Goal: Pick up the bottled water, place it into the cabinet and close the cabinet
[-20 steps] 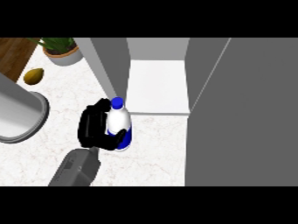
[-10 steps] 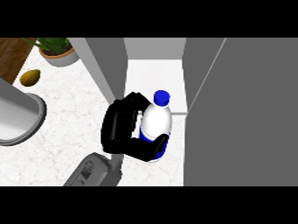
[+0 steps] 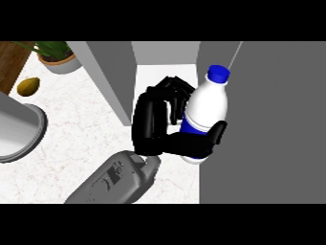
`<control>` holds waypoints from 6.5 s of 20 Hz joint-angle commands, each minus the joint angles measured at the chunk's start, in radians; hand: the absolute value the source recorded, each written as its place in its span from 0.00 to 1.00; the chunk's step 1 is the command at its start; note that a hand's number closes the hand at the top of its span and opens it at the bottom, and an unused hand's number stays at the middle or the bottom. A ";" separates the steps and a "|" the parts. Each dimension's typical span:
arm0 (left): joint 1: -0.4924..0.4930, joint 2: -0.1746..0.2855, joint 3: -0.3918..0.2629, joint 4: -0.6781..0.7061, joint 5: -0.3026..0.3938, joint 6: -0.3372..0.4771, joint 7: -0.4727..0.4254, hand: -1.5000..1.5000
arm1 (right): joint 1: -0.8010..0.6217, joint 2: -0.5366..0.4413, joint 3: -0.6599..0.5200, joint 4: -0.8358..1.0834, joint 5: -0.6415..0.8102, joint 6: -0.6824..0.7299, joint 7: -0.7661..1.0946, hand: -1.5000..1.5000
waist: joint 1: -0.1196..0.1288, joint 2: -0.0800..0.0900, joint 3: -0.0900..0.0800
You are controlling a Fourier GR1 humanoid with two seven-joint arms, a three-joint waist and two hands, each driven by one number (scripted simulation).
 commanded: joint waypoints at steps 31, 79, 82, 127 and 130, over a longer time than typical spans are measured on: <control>-0.443 0.000 0.229 0.822 0.167 -0.039 -0.226 1.00 | -0.039 -0.019 -0.115 -0.043 -0.164 0.085 0.073 0.00 | -0.035 0.012 -0.001; -0.083 0.055 0.052 0.269 0.125 -0.240 -0.132 0.00 | -0.028 0.013 -0.096 -0.125 -0.171 0.070 0.151 0.00 | 0.032 -0.012 -0.001; 0.071 0.063 0.010 0.151 0.112 -0.234 -0.164 0.00 | -0.103 0.016 -0.076 -0.107 -0.161 0.015 0.185 0.00 | 0.039 -0.007 -0.001; 0.863 0.501 0.113 -0.525 0.188 -0.405 -0.288 0.00 | -0.547 0.101 0.935 -0.146 0.449 -0.059 0.707 1.00 | 0.052 -0.011 -0.012; 0.909 0.543 0.135 -0.574 0.213 -0.435 -0.279 0.00 | -0.611 0.141 0.962 -0.094 0.468 -0.093 0.763 1.00 | 0.058 -0.018 -0.013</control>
